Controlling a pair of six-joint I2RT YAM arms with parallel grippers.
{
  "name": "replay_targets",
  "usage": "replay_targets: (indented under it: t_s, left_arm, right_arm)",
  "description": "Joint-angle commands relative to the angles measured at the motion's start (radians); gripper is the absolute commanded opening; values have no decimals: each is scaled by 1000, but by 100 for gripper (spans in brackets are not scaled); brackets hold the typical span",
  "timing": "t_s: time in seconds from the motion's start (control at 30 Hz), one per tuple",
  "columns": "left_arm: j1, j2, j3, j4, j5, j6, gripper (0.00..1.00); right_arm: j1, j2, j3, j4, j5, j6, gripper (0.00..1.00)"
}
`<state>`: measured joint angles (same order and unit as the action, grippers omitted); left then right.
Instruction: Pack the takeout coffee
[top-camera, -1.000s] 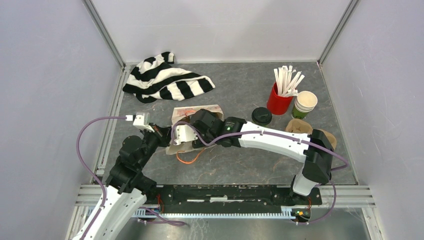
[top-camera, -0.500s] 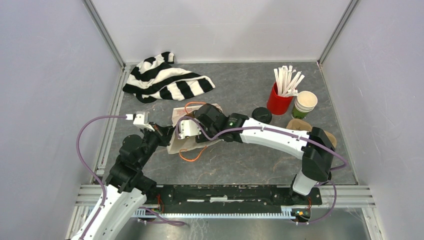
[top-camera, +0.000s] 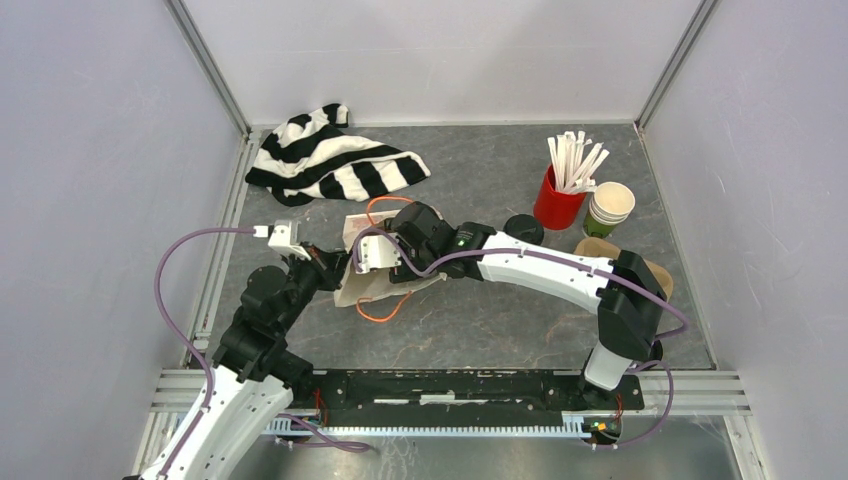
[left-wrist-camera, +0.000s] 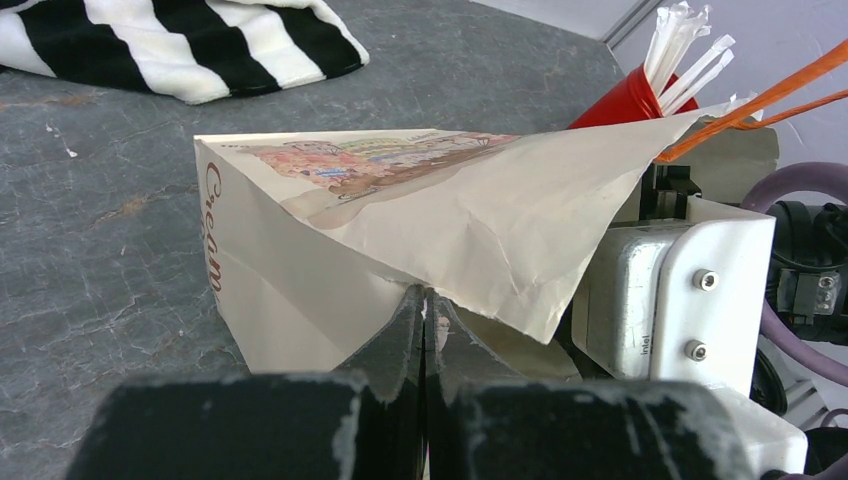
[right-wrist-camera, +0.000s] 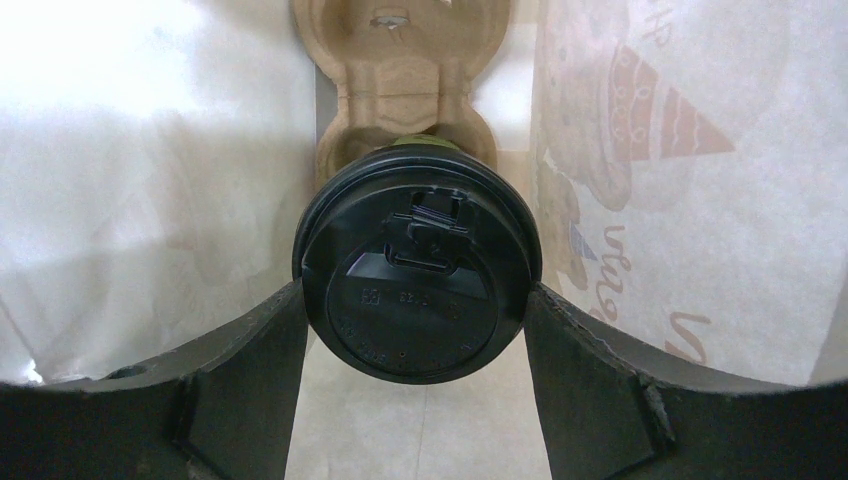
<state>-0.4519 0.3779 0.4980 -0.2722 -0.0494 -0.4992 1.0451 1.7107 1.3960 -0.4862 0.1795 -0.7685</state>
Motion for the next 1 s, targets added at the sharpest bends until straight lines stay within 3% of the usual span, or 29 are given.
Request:
replay_targets:
  t_s: [0.0, 0.37, 0.6, 0.97]
  left_arm:
    - [-2, 13, 38, 25, -5, -29, 2]
    - [-2, 65, 86, -24, -21, -48, 2]
    - [-2, 150, 223, -118, -65, -76, 2]
    - [-3, 392, 540, -477, -84, -201, 2]
  right_arm:
    - [-5, 7, 9, 56, -10, 11, 14]
    - [-29, 86, -2, 89, -2, 33, 14]
    - [-27, 104, 122, -78, -26, 145, 16]
    - [-7, 89, 229, -399, -178, 395, 16]
